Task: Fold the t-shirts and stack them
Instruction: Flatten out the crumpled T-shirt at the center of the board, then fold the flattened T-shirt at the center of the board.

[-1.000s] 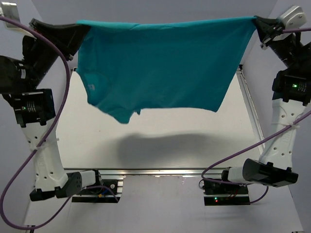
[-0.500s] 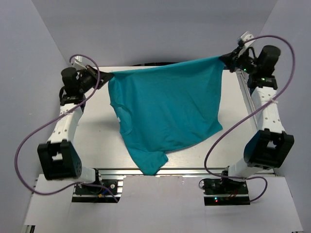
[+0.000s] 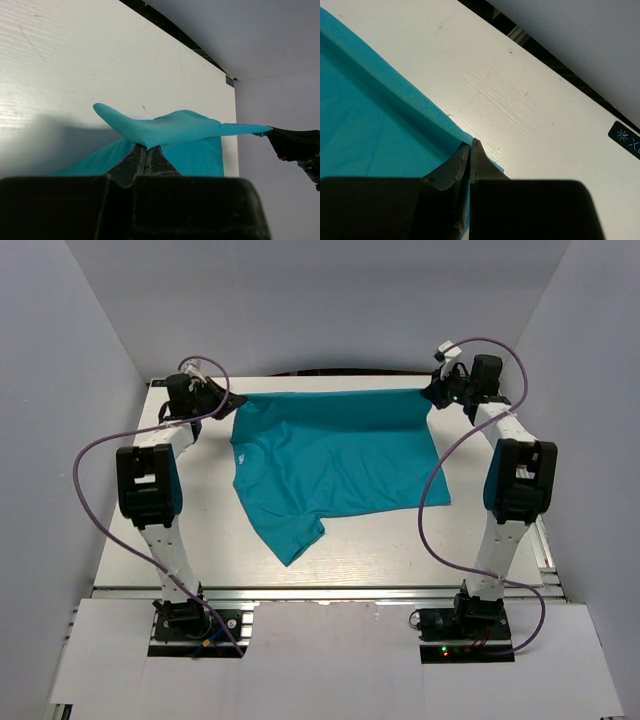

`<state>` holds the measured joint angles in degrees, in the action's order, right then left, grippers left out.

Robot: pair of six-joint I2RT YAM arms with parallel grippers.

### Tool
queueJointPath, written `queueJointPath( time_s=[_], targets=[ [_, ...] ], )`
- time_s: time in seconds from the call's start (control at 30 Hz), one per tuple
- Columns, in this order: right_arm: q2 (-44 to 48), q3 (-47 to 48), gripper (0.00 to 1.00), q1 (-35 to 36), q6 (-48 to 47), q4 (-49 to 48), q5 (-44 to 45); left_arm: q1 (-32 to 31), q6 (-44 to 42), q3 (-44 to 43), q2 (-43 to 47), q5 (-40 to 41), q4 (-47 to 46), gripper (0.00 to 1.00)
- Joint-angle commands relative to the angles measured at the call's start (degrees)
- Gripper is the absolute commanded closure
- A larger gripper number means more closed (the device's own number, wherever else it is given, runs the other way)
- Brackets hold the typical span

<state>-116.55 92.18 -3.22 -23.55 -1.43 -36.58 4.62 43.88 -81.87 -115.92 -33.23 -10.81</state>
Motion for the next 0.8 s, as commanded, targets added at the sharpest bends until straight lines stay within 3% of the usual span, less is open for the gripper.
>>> queueJointPath(
  time_s=[0.0, 0.23, 0.53, 0.77],
  targets=[
    [-3.5, 6.8, 1.00, 0.1, -1.6, -3.8, 4.7, -0.1, -2.0, -6.7, -4.1, 1.3, -1.6, 1.00],
    [-11.4, 13.4, 1.00, 1.9, -1.8, -8.0, 10.1, -1.2, -3.7, -14.7, -12.0, 4.0, -0.4, 1.00],
    [-18.4, 17.5, 1.00, 4.4, -4.6, -14.4, 16.3, -2.0, -8.1, -19.5, -16.1, 10.6, -1.5, 1.00],
    [-21.6, 18.5, 1.00, 5.6, -5.9, -17.7, 17.6, -2.1, -9.0, -22.2, -18.2, 11.0, -1.0, 1.00]
  ],
)
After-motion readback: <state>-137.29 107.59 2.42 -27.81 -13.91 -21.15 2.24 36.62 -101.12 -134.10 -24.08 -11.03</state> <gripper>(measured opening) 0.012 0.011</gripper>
